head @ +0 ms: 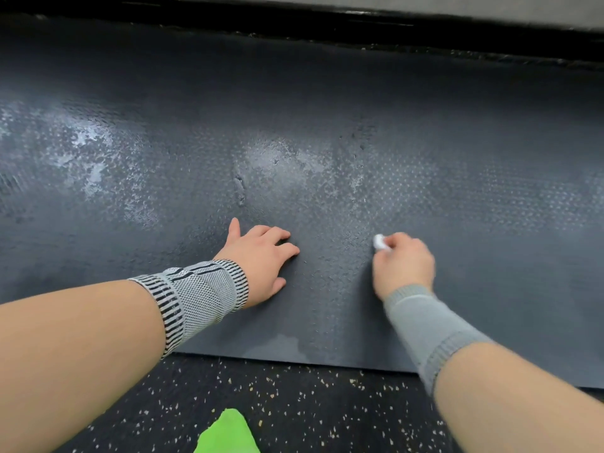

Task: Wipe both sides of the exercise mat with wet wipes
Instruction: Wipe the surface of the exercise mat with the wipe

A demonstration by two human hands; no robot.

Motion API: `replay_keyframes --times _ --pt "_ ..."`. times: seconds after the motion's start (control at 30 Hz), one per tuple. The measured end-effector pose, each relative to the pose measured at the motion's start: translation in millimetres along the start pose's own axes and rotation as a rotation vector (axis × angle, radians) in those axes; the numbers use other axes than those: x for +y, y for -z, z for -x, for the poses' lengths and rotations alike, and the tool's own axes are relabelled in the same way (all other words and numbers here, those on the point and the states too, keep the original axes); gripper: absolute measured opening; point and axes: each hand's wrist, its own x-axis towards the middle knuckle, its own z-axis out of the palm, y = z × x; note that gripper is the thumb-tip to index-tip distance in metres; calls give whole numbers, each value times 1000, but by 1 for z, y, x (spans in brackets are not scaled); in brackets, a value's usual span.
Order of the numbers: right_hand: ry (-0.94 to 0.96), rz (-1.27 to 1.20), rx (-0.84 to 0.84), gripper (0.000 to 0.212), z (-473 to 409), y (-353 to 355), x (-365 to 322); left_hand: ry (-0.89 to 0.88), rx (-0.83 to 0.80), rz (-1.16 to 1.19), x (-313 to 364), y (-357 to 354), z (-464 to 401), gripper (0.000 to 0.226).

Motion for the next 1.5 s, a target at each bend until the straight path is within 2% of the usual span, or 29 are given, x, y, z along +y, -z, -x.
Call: replay_keyframes --times 0.13,0.17,0.23,0.37,0.4,0.47,0.57,0.6,0.67,0.73,0.83,0.87,0.9,1.0,1.07,1.13,1.27,1.33,1.37,1.5 --pt "446 61 -188 24 57 -42 -35 5 37 23 1 3 -3 51" --pt "506 68 -201 23 58 -43 -34 5 42 25 0 4 -4 50" --pt "448 94 -146 22 35 -32 -21 3 42 22 0 4 -4 49" --pt "37 37 32 25 -21 5 10 -3 26 14 -2 1 -3 51" --pt "6 28 47 26 -22 4 8 -3 28 14 -2 2 -3 50" --pt "123 64 0 27 -6 -8 -10 5 35 20 0 3 -5 50" --pt "442 81 -125 29 39 -36 -36 33 61 33 1 5 -6 56" --pt "504 53 -159 30 45 -41 -37 45 67 37 0 5 -7 59" --pt "505 55 -174 29 33 -34 -29 64 68 34 -2 5 -8 66" --pt "366 101 -95 26 -1 -20 -13 65 58 19 -4 5 -9 68" --pt "34 17 39 23 -38 7 1 58 43 -2 -5 5 -11 63" --pt "6 7 55 23 -38 6 -4 57 49 -2 -5 6 -13 59" --pt "44 25 32 24 -32 1 -12 57 65 9 -5 7 -15 54" --pt "367 70 -114 24 10 -28 -41 51 169 51 -4 12 -25 43" --pt "527 78 -179 24 21 -35 -43 48 214 79 -4 14 -34 43" --pt "470 112 -124 23 -3 -23 -29 66 227 103 -5 15 -43 50" --pt "-15 22 80 19 -59 15 4 95 210 156 -10 21 -60 57" --pt "-73 -26 88 19 -53 10 -8 109 204 201 -10 24 -70 57" --pt "-3 -20 57 20 -43 -1 -20 120 199 226 -9 24 -74 57" --pt "487 47 -115 20 2 -29 -53 165 222 255 -8 23 -78 55"
